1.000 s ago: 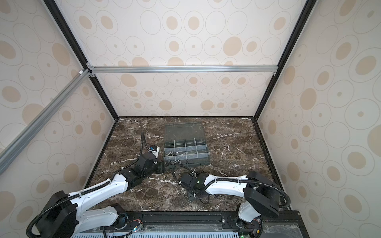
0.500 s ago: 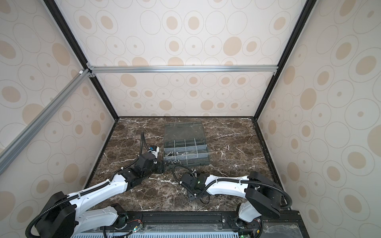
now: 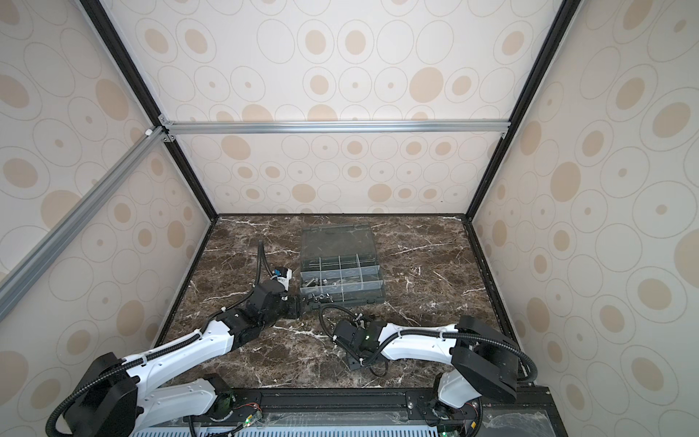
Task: Sort the screws and nuts into containers
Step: Pick up the nut from the bottom-center of the table.
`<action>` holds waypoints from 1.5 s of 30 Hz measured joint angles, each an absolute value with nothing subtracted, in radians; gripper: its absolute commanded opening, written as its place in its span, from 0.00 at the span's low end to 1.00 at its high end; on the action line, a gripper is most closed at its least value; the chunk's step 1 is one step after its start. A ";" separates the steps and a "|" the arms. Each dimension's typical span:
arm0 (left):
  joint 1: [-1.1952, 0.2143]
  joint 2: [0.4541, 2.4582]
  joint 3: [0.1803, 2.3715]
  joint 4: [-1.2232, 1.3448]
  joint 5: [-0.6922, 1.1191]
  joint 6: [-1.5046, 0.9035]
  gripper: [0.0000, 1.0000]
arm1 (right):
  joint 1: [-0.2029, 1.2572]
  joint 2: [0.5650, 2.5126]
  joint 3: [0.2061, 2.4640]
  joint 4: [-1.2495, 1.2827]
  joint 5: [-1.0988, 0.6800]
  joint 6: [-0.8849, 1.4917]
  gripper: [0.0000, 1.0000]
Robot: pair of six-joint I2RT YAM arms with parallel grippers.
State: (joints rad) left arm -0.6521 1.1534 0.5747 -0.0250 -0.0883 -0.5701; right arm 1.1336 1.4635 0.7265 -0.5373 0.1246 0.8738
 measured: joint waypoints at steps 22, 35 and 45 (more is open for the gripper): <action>-0.653 1.133 0.564 -0.023 -0.087 -0.573 0.64 | 1.134 1.417 0.685 -0.561 0.139 0.905 0.43; -0.652 1.126 0.547 -0.022 -0.088 -0.577 0.64 | 1.134 1.500 0.757 -0.572 0.154 0.877 0.27; -0.652 1.105 0.531 -0.017 -0.089 -0.580 0.64 | 1.134 1.502 0.759 -0.573 0.154 0.874 0.24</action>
State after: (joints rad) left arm -0.6521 1.1053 0.5308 -0.0174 -0.0887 -0.5800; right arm 1.1336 1.5017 0.7589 -0.5728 0.1535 0.8738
